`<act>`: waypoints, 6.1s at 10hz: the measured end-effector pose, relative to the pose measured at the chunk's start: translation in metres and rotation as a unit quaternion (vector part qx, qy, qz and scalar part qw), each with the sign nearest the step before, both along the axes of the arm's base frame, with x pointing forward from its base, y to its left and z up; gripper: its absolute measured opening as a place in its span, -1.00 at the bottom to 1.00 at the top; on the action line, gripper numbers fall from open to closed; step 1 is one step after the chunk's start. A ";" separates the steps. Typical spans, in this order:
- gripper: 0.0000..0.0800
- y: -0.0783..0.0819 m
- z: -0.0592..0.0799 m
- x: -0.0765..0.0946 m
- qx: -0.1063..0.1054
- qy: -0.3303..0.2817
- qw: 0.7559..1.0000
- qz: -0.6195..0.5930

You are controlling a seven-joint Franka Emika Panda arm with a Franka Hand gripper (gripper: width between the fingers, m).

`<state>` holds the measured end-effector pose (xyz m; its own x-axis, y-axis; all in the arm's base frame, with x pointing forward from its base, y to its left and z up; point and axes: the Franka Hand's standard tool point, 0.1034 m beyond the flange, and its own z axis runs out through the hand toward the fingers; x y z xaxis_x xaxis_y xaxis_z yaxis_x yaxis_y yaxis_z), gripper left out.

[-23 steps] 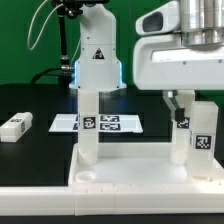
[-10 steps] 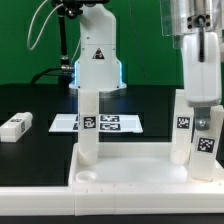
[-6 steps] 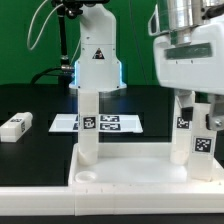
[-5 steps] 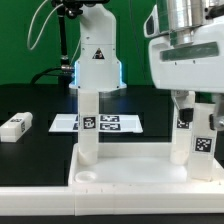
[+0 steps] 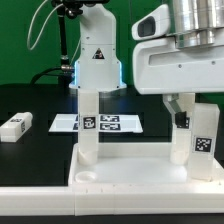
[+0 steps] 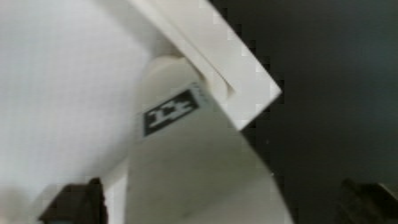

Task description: Assemble desk

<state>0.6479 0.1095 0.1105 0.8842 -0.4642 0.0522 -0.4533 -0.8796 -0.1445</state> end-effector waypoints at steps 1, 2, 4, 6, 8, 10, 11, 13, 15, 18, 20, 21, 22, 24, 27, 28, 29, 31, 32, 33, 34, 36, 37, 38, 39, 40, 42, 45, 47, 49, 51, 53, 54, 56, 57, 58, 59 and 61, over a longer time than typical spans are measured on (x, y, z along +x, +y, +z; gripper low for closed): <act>0.62 -0.001 0.001 0.004 0.001 0.010 0.999 0.047; 0.62 -0.001 0.001 0.006 0.002 0.005 1.000 0.016; 0.34 -0.001 0.000 0.006 0.003 0.007 1.000 0.004; -0.25 -0.007 -0.001 0.004 0.005 0.017 0.998 -0.052; -0.25 -0.009 -0.001 0.004 0.014 0.026 0.989 -0.143; -0.25 -0.010 -0.003 0.002 0.029 0.049 0.945 -0.323; -0.25 -0.010 -0.003 0.001 0.038 0.062 0.910 -0.408; -0.25 -0.014 -0.003 0.001 0.061 0.082 0.846 -0.523; -0.25 -0.009 -0.002 -0.001 0.065 0.092 0.799 -0.591; -0.26 -0.009 -0.005 -0.007 0.055 0.101 0.827 -0.550; 0.20 0.009 -0.004 -0.012 0.045 0.095 0.911 -0.398; 0.53 0.020 -0.001 -0.018 0.039 0.090 0.912 -0.398; 0.60 0.019 -0.002 -0.018 0.035 0.084 0.935 -0.344; 0.62 0.016 -0.003 -0.018 0.030 0.080 0.951 -0.297; 0.62 0.012 0.002 -0.012 -0.024 0.036 0.999 -0.033; 0.62 0.011 0.000 -0.008 -0.028 0.016 0.999 0.009; 0.62 0.014 -0.001 -0.010 -0.026 0.009 1.000 -0.013; 0.55 0.013 -0.002 -0.009 -0.026 0.010 0.999 -0.021; 0.11 0.013 -0.002 -0.009 -0.021 0.013 0.998 -0.054; -0.25 0.011 -0.004 -0.012 -0.018 0.021 0.995 -0.097; -0.25 0.010 -0.004 -0.012 -0.017 0.023 0.993 -0.114; -0.27 0.006 -0.005 -0.014 -0.007 0.038 0.975 -0.218; -0.27 0.005 -0.005 -0.017 -0.001 0.055 0.950 -0.309; -0.27 0.005 -0.005 -0.019 0.005 0.073 0.922 -0.380; -0.27 0.007 -0.005 -0.014 0.029 0.085 0.875 -0.476; -0.27 0.007 -0.006 -0.006 0.053 0.080 0.829 -0.551; -0.27 0.008 -0.006 -0.004 0.073 0.078 0.781 -0.615; 0.23 0.009 -0.007 -0.004 0.070 0.073 0.806 -0.583; 0.54 0.009 -0.006 -0.002 0.058 0.046 0.897 -0.435; 0.62 0.014 -0.005 -0.009 0.052 0.035 0.925 -0.374; 0.62 0.011 -0.007 -0.008 0.043 0.028 0.950 -0.309; 0.62 0.001 -0.007 -0.007 0.016 0.011 0.985 -0.171; 0.62 -0.012 -0.005 -0.002 -0.013 -0.014 0.999 -0.029; 0.41 -0.008 -0.006 0.000 -0.007 -0.020 0.998 -0.054; 0.07 -0.010 -0.006 0.000 -0.011 -0.021 0.999 -0.042; 0.07 -0.010 -0.006 0.000 -0.009 -0.020 0.998 -0.052; -0.26 -0.011 -0.006 0.000 -0.002 -0.016 0.994 -0.110; -0.26 -0.013 -0.006 0.000 0.005 -0.007 0.985 -0.171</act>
Offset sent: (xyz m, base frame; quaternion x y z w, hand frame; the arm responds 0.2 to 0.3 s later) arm 0.0000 0.0000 0.0000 0.0000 0.0000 0.0000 1.0000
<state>0.6481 0.0967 0.1044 0.6755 -0.7352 0.0565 -0.7205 -0.6744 -0.1614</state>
